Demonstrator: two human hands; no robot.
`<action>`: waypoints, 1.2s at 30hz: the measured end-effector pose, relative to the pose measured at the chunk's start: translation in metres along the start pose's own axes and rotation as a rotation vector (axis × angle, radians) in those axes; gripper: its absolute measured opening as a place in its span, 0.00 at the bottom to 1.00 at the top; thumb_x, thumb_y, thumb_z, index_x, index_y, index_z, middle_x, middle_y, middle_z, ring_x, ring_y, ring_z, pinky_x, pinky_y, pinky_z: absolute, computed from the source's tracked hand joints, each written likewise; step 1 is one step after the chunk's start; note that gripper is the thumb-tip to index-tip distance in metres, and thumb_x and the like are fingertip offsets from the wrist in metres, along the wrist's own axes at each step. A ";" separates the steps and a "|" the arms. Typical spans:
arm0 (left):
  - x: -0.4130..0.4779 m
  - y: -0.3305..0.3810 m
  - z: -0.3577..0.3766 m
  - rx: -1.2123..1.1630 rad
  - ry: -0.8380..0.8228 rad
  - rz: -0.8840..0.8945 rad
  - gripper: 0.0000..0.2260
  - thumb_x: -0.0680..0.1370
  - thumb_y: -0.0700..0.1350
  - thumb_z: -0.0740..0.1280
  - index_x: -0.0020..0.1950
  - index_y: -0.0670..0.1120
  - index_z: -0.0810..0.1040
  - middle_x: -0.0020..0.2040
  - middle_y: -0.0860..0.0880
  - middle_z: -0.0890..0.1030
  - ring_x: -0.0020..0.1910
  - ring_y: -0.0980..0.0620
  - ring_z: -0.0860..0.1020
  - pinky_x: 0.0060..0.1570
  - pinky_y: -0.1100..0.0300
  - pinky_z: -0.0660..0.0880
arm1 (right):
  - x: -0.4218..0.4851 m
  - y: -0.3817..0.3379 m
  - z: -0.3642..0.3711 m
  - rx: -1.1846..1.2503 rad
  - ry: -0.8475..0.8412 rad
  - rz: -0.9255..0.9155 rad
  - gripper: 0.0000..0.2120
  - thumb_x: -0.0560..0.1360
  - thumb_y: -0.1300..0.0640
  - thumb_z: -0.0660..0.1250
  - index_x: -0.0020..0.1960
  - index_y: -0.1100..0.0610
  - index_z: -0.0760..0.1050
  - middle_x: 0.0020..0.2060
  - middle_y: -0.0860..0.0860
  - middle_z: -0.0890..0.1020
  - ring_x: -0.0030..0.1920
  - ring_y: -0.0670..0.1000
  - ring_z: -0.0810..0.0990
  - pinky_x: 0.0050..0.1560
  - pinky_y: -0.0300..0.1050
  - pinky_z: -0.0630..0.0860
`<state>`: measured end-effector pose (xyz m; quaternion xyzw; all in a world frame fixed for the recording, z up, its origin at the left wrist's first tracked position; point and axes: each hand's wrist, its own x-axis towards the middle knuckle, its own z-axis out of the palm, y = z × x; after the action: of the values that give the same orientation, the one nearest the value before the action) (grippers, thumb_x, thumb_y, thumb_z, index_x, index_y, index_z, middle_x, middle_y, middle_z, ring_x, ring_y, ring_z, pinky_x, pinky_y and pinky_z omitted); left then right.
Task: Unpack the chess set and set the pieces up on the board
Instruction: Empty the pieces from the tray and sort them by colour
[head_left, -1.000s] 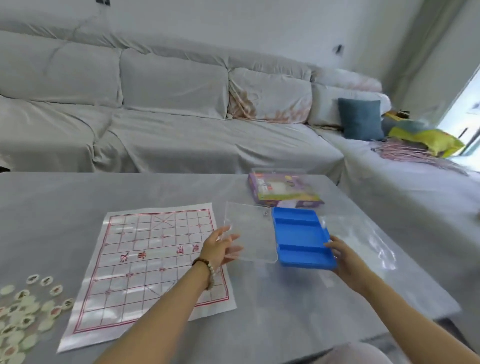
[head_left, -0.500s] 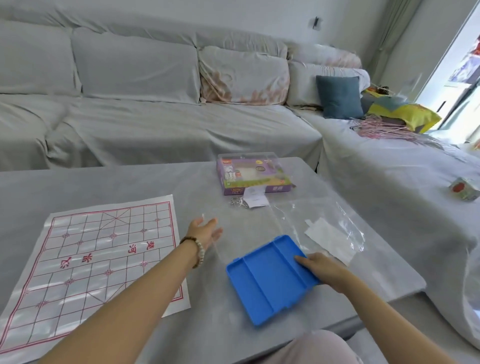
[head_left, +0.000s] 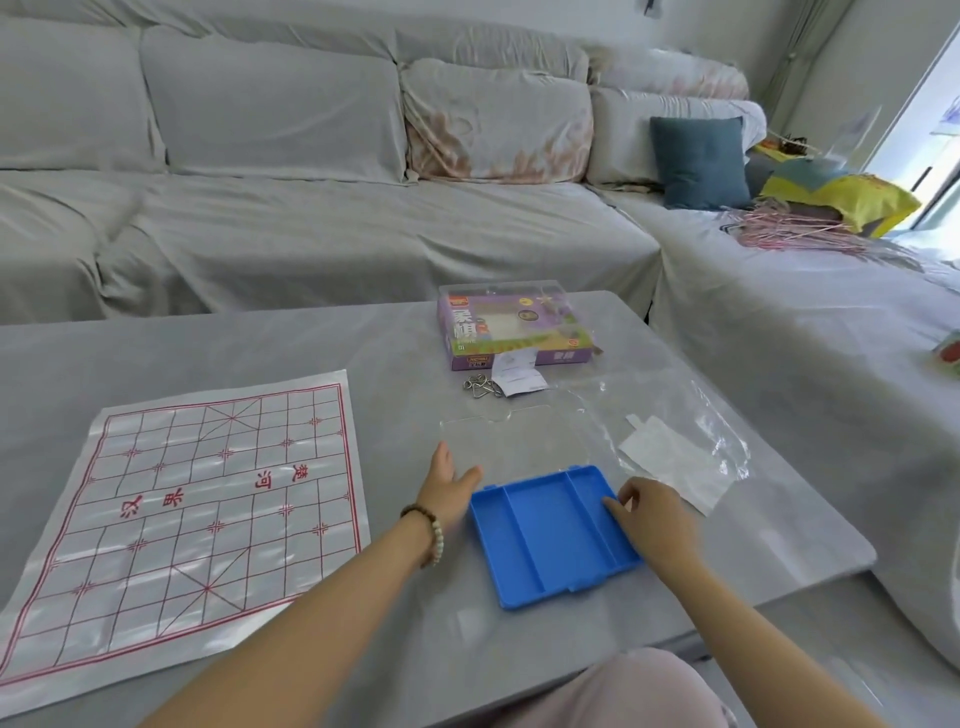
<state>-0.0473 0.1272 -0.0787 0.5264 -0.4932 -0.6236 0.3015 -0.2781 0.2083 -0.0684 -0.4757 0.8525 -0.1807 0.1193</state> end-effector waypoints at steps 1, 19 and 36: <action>0.002 0.003 0.002 -0.001 -0.007 0.007 0.32 0.79 0.41 0.61 0.76 0.43 0.44 0.77 0.46 0.50 0.75 0.50 0.53 0.73 0.54 0.53 | 0.001 0.003 -0.001 0.005 0.010 -0.001 0.08 0.73 0.51 0.67 0.38 0.54 0.73 0.32 0.47 0.76 0.34 0.48 0.74 0.30 0.41 0.65; -0.053 -0.022 -0.121 0.676 0.248 0.215 0.25 0.80 0.54 0.56 0.74 0.45 0.57 0.74 0.47 0.61 0.73 0.47 0.59 0.70 0.52 0.58 | -0.046 -0.077 0.036 0.270 0.209 -0.428 0.03 0.75 0.58 0.66 0.49 0.54 0.77 0.48 0.45 0.75 0.51 0.49 0.75 0.52 0.40 0.67; -0.130 -0.090 -0.257 1.189 0.320 0.044 0.28 0.80 0.59 0.45 0.76 0.49 0.42 0.77 0.52 0.40 0.75 0.52 0.39 0.71 0.57 0.38 | -0.130 -0.236 0.169 -0.084 -0.181 -0.730 0.39 0.69 0.34 0.33 0.75 0.48 0.56 0.75 0.46 0.57 0.76 0.49 0.51 0.74 0.45 0.45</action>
<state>0.2446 0.1970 -0.1050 0.6811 -0.7158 -0.1488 0.0394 0.0339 0.1732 -0.1177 -0.7668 0.6196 -0.1334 0.1020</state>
